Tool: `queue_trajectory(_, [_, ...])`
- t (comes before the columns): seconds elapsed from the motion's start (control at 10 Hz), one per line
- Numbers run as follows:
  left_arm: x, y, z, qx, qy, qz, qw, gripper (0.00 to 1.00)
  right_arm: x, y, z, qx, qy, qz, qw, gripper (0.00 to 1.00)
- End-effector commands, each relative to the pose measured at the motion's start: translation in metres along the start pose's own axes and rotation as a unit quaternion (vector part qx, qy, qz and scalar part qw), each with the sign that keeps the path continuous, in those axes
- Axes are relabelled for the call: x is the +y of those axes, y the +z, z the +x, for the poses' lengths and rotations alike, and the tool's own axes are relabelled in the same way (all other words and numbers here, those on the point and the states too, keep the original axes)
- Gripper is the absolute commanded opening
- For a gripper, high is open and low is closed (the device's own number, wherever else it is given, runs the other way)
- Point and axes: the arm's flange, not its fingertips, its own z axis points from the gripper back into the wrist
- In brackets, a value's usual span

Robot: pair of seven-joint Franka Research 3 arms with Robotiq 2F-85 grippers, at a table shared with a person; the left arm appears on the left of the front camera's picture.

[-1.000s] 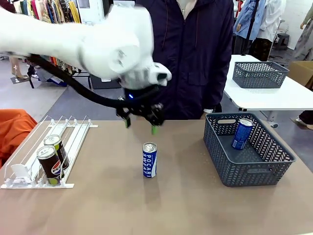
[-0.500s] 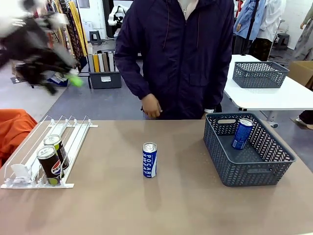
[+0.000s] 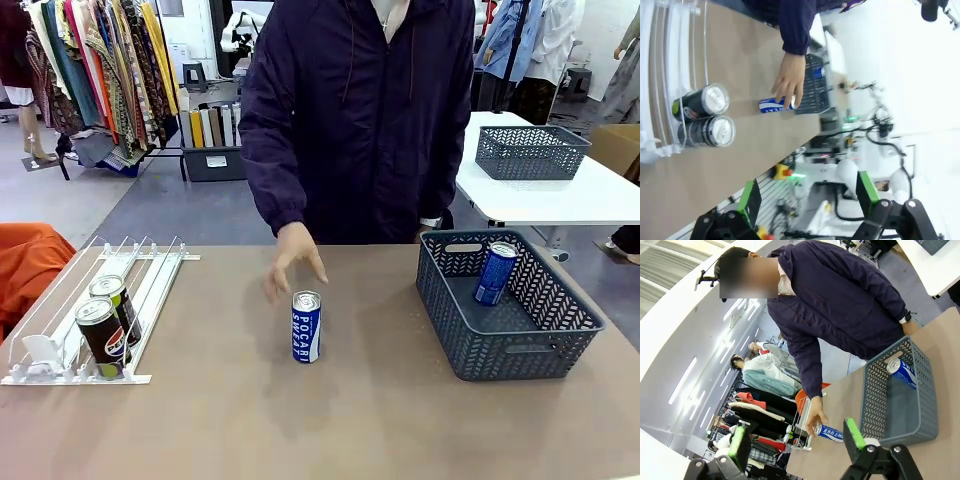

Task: Retrieve and store the cans from the dispenser.
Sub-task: Pick up the last remaining can from one row of the Automatic Can Dispenser and place it in the middle of the table.

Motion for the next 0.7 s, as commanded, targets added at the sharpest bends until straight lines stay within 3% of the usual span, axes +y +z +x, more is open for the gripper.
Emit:
queue_trajectory(0.0, [0.017,-0.031,0.028,0.034,0.004,-0.049,0.998,1.0,0.002,-0.004,0.003,-0.009,0.013,0.013,1.0,1.0])
queue_trajectory(0.1, [0.014,-0.039,0.036,0.063,-0.001,-0.031,0.998,1.0,0.002,-0.004,0.003,-0.009,0.013,0.013,1.0,1.0])
queue_trajectory(0.2, [0.024,-0.008,0.001,0.005,0.015,-0.03,0.999,1.0,0.002,-0.004,0.003,-0.009,0.013,0.013,1.0,1.0])
queue_trajectory(0.6, [0.024,-0.008,0.001,0.005,0.015,-0.03,0.999,1.0,0.002,-0.004,0.003,-0.009,0.013,0.013,1.0,1.0])
